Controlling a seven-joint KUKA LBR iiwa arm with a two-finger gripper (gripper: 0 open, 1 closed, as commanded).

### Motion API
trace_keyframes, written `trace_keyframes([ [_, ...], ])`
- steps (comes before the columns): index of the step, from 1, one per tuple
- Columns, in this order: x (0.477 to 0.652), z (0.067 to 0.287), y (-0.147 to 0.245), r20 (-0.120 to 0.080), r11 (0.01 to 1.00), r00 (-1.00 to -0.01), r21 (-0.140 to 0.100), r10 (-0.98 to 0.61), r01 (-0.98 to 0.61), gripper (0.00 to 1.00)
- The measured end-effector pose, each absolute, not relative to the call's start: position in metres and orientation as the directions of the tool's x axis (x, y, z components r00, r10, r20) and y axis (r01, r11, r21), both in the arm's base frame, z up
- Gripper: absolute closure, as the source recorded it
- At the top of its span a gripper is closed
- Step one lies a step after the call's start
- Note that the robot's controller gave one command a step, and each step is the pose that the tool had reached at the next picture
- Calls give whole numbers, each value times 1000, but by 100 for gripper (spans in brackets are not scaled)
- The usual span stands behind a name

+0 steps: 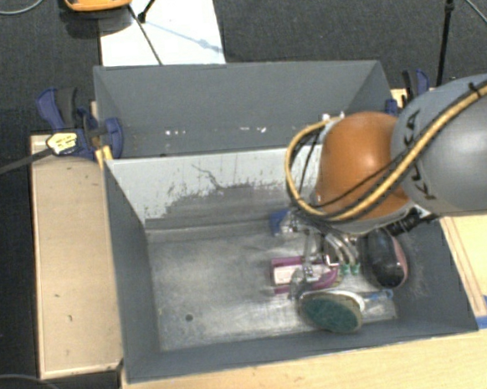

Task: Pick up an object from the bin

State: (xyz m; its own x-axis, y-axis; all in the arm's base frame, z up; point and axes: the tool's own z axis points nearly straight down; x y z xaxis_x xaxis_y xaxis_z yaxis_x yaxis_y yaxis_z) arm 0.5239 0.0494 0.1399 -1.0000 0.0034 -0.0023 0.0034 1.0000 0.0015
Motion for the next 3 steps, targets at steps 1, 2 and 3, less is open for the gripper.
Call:
trace_keyframes([
  [1,535,104,88,1,990,-990,1,-141,-141,0],
  [2,498,73,22,-14,1000,-1000,4,-20,-20,0],
  [3,489,73,-36,-12,995,-995,11,102,102,0],
])
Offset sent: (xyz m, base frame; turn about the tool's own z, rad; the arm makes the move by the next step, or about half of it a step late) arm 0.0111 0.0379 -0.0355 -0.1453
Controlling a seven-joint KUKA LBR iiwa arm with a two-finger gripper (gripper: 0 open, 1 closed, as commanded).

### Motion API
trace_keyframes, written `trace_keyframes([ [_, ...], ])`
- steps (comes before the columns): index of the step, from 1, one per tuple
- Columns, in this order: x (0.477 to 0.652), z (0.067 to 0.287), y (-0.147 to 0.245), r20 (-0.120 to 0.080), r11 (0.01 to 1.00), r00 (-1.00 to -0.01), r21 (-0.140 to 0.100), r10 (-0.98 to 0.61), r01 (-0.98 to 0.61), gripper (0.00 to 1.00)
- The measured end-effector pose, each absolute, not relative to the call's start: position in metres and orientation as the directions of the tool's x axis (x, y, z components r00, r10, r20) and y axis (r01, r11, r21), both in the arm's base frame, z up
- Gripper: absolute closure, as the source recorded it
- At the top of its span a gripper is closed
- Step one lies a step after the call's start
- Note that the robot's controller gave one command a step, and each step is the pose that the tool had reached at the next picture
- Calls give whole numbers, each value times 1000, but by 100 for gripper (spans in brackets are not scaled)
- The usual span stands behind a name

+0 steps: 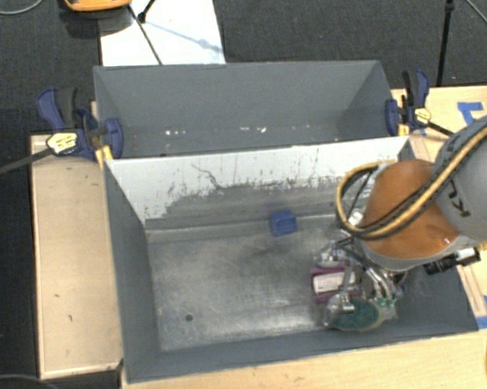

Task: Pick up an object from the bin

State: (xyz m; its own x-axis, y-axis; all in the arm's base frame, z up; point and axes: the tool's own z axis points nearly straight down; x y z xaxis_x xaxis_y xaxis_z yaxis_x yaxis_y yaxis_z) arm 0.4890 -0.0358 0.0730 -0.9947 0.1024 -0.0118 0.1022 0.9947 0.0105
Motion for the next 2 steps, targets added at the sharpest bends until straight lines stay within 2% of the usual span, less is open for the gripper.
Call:
trace_keyframes([
  [1,491,74,-35,-17,995,-995,10,100,100,100],
  [2,482,180,-33,-9,998,-998,0,68,68,100],
])
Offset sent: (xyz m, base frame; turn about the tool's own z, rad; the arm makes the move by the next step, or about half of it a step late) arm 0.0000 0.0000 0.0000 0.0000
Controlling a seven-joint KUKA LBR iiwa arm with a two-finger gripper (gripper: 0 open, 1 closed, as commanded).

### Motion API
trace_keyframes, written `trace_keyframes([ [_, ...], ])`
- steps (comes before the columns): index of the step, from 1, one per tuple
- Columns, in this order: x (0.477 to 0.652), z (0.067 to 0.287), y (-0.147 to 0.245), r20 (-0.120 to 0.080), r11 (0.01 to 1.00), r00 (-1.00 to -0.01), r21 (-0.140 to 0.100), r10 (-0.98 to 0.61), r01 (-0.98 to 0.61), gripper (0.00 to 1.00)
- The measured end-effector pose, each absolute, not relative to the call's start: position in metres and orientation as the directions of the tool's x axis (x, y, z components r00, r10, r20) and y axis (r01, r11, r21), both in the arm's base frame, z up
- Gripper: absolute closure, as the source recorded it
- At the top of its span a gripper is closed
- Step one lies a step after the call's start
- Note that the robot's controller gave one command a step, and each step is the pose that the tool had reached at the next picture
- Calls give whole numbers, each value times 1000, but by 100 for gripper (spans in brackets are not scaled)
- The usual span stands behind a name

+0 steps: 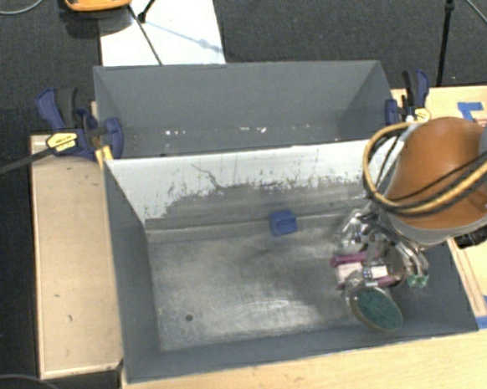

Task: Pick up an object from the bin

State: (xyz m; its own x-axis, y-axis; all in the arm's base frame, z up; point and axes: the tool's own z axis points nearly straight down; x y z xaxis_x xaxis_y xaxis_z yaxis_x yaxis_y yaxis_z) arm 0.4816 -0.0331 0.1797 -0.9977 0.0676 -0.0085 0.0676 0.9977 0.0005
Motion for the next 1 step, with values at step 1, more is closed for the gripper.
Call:
trace_keyframes([
  [1,483,224,-21,-6,999,-999,1,50,50,100],
])
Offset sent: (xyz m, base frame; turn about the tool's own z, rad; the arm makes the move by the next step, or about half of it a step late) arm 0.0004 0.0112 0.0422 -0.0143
